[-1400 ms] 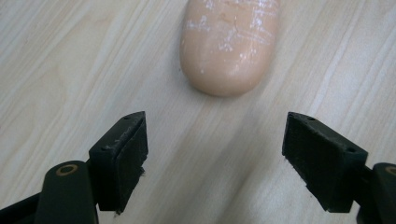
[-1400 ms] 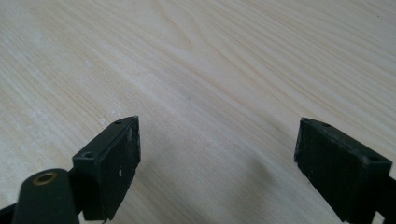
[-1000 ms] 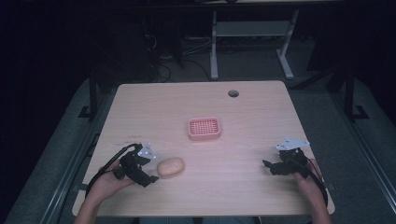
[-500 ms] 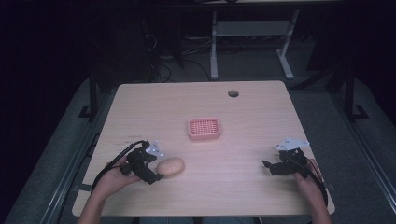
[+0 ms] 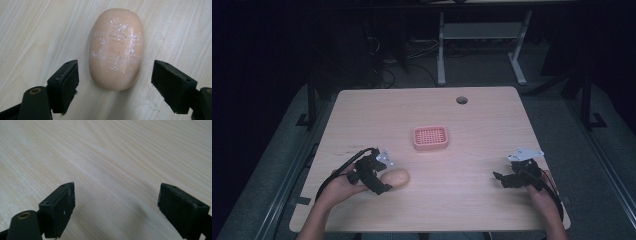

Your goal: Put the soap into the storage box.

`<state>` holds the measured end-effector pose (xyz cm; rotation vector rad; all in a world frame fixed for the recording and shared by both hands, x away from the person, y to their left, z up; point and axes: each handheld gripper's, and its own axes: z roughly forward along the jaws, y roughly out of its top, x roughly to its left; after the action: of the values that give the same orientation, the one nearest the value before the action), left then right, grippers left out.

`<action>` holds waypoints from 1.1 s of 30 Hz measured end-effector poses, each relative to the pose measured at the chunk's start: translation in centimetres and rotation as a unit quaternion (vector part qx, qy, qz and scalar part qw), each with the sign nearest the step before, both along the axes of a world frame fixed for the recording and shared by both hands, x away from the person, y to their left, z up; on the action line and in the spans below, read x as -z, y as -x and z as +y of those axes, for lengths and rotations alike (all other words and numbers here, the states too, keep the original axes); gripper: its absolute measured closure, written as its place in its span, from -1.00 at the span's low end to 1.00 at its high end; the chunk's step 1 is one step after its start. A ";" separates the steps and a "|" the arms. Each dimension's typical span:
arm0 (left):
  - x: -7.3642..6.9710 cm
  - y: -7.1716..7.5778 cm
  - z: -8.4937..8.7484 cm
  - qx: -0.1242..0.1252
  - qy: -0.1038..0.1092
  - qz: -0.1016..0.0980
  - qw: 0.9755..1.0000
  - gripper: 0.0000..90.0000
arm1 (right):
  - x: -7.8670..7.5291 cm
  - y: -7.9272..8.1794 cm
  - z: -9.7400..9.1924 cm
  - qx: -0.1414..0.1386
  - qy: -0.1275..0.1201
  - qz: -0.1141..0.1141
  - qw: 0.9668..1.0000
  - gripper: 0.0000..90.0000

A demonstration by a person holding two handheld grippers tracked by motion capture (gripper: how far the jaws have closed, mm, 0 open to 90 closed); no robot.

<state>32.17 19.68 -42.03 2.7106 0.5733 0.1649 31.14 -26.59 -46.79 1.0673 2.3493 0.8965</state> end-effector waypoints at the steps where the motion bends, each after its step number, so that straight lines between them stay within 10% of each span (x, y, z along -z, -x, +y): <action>1: 0.0 0.0 0.0 0.000 0.000 0.000 1.000 -0.51 | 0.0 0.0 0.0 0.000 0.000 0.000 1.000 -0.69; 33: 2.0 -1.9 -2.8 0.013 -0.040 0.038 0.998 -0.41 | 0.0 0.0 0.1 -0.004 -0.003 0.003 1.000 -0.69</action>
<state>34.11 16.92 -44.08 2.8112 0.5638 0.0814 31.13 -26.46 -46.84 1.0652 2.3581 0.9041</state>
